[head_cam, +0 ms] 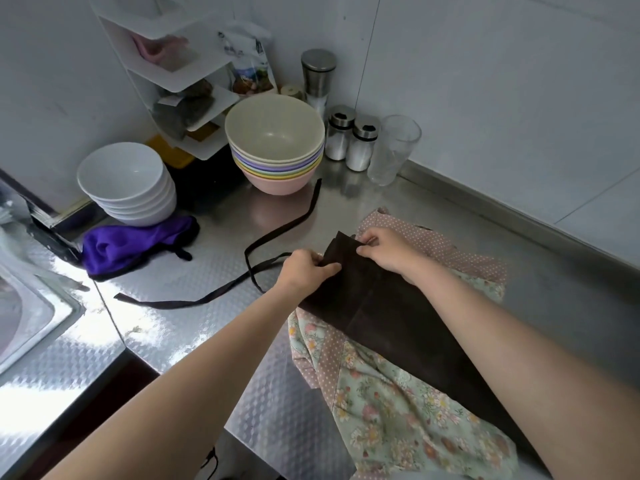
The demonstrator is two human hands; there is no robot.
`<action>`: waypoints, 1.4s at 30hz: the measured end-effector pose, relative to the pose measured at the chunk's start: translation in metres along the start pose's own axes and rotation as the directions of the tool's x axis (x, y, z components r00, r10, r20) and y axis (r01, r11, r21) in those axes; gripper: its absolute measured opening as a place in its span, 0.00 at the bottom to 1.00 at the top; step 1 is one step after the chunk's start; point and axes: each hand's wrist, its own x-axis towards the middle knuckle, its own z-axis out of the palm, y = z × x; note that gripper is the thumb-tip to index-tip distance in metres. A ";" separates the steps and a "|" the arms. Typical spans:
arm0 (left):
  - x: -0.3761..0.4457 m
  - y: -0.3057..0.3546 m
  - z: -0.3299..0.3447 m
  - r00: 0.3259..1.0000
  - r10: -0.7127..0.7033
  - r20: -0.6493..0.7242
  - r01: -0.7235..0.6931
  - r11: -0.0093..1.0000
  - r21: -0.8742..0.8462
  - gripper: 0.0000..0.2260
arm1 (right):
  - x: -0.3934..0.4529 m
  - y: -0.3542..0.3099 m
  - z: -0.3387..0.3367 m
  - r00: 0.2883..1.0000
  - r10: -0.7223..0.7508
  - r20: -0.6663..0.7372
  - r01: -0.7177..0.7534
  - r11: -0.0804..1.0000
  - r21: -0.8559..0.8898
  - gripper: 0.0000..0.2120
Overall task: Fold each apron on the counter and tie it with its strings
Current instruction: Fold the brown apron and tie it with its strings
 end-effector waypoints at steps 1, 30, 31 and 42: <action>0.001 0.001 -0.002 1.000 -0.009 0.019 0.008 0.999 0.045 0.13 | 0.003 0.000 0.001 1.000 -0.001 0.010 0.001 1.000 0.003 0.10; 0.038 0.118 -0.018 0.892 0.409 -0.191 -0.292 0.846 0.446 0.15 | -0.027 0.044 -0.092 0.920 0.254 -0.300 -0.037 0.816 0.577 0.01; 0.037 0.125 -0.013 0.880 0.433 -0.194 -0.328 0.851 0.411 0.16 | -0.025 0.055 -0.101 0.873 0.323 -0.365 -0.019 0.771 0.636 0.03; -0.020 0.093 0.106 0.780 -0.152 0.607 0.191 0.982 0.000 0.12 | -0.059 0.138 -0.115 0.864 0.502 -0.044 -0.339 0.644 0.686 0.14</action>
